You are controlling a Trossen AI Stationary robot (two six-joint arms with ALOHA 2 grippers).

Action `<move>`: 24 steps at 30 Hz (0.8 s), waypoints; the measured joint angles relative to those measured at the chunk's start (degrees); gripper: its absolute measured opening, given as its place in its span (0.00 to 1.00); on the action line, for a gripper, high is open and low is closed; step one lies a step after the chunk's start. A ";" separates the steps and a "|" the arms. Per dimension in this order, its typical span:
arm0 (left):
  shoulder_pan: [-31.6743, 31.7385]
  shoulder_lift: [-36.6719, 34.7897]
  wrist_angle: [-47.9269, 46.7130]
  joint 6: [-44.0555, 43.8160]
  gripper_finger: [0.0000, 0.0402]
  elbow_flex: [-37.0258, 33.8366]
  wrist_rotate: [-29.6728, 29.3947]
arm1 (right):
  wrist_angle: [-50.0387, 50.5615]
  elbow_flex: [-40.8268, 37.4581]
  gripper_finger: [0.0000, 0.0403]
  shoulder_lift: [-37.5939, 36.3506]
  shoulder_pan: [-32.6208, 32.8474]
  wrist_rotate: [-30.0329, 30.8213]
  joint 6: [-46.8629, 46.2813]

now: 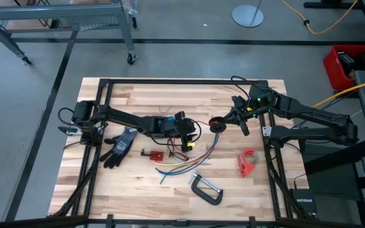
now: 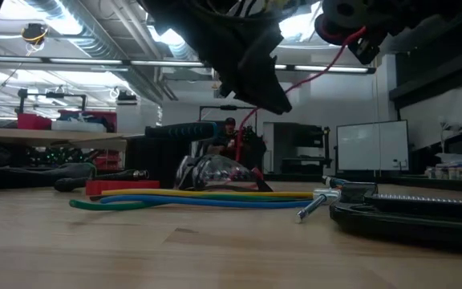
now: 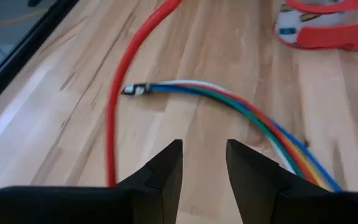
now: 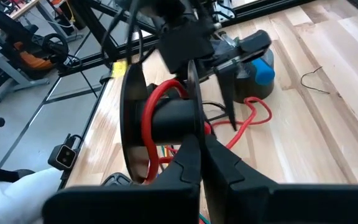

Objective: Coil cords
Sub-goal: Coil the red wire onto the black spool

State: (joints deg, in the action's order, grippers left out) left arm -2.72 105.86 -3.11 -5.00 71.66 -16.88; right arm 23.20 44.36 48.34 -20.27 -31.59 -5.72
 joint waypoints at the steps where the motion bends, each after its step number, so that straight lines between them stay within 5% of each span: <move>1: -0.30 0.00 0.48 0.60 0.29 0.00 0.00 | 0.02 0.00 0.00 0.00 0.00 0.00 0.00; 6: -1.60 0.00 3.79 2.17 0.28 0.00 -1.87 | 0.37 0.00 0.00 0.00 0.00 -0.02 0.10; 13: -2.60 0.00 5.70 6.24 0.22 0.00 -14.58 | 1.43 0.00 0.00 0.00 0.00 -0.02 0.20; 24: -0.59 0.00 5.54 10.93 0.22 0.00 -15.78 | 1.36 0.00 0.00 0.00 0.00 -1.60 0.22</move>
State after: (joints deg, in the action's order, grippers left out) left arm -3.31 105.86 2.44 5.93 71.66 -32.67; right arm 24.56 44.36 48.34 -20.27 -33.19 -5.50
